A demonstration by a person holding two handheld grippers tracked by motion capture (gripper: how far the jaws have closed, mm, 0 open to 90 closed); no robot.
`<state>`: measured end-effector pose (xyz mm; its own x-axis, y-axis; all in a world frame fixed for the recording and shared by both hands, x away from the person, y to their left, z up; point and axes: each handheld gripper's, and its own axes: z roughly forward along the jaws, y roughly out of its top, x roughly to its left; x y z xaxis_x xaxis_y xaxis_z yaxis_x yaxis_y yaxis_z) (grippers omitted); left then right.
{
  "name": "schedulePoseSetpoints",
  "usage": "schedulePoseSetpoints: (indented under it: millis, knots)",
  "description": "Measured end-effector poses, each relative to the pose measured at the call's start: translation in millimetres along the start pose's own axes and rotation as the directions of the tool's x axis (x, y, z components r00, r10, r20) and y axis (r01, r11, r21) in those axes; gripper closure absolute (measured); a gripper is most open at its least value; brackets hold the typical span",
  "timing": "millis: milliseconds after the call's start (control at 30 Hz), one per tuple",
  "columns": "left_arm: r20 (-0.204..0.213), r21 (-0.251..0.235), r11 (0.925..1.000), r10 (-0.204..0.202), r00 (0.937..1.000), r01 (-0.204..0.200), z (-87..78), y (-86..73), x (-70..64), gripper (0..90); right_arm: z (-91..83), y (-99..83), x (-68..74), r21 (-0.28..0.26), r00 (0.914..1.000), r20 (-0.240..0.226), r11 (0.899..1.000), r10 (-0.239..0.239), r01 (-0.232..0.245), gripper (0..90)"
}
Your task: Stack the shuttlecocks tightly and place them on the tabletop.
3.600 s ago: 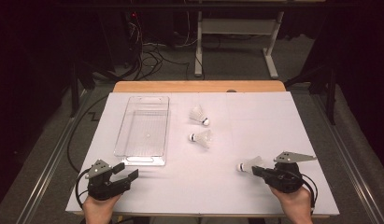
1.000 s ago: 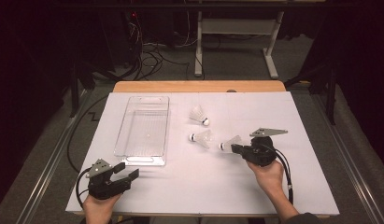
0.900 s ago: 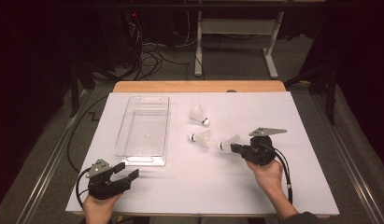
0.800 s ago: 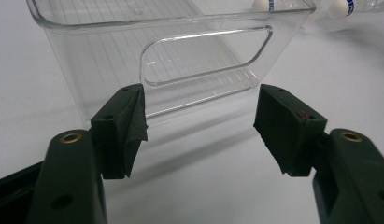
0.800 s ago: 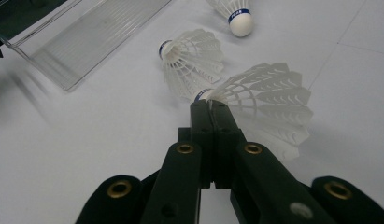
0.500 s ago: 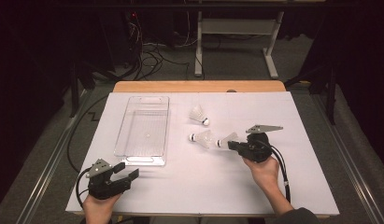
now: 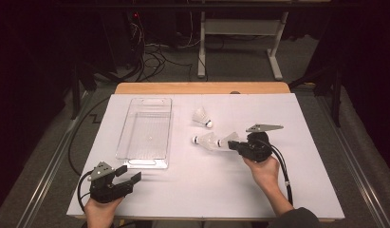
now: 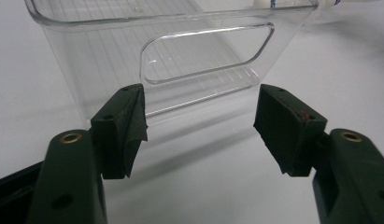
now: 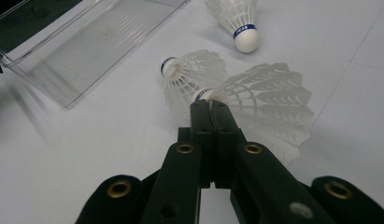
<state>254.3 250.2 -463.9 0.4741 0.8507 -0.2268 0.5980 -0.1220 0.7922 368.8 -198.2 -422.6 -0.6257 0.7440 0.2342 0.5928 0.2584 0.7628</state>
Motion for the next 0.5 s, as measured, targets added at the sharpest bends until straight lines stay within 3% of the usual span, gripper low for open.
schedulePoseSetpoints:
  millis: [500]
  knots:
    - [-0.001, -0.001, 1.0, 0.003, 1.0, -0.003, -0.3, 0.2, 0.0, 34.8, 12.2, 7.5, 2.2, 0.002, 1.0, -0.007, 1.0, -0.002, 0.002, 90.0]
